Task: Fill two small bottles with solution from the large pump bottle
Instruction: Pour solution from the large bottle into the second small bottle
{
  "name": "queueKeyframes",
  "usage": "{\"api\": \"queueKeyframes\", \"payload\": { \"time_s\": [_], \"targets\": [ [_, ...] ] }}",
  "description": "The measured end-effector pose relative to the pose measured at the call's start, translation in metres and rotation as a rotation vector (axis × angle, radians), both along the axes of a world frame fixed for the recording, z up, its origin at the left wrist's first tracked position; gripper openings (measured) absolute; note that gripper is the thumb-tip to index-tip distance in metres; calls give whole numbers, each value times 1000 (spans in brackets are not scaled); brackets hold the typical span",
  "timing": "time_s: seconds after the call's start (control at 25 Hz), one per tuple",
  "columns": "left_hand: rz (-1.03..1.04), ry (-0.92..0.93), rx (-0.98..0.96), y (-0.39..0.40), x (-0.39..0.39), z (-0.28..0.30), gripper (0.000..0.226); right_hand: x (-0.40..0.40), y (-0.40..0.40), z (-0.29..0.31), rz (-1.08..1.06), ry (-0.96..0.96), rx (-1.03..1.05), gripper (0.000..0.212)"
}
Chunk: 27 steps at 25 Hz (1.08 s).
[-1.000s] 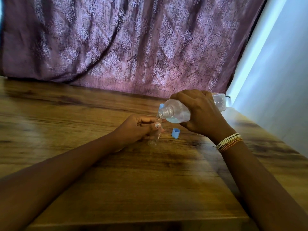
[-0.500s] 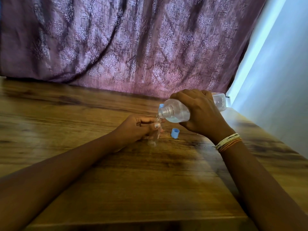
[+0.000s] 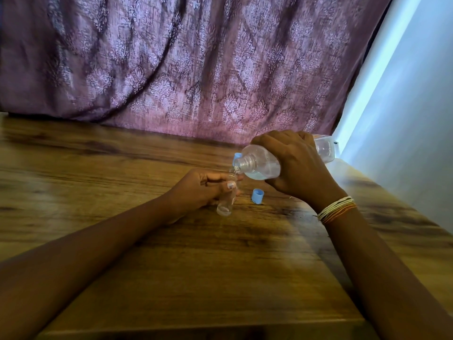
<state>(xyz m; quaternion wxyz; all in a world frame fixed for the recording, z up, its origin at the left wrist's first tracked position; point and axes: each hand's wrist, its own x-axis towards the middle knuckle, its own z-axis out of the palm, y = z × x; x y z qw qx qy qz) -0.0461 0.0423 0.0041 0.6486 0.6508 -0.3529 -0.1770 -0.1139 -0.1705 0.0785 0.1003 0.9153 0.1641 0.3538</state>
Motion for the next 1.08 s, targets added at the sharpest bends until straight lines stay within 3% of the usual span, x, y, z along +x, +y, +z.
{"api": "queueKeyframes", "payload": {
  "time_s": [1.08],
  "targets": [
    [9,-12,-5,0,1,-2,42,-2,0,2,-7,-4,-2,48]
  ]
}}
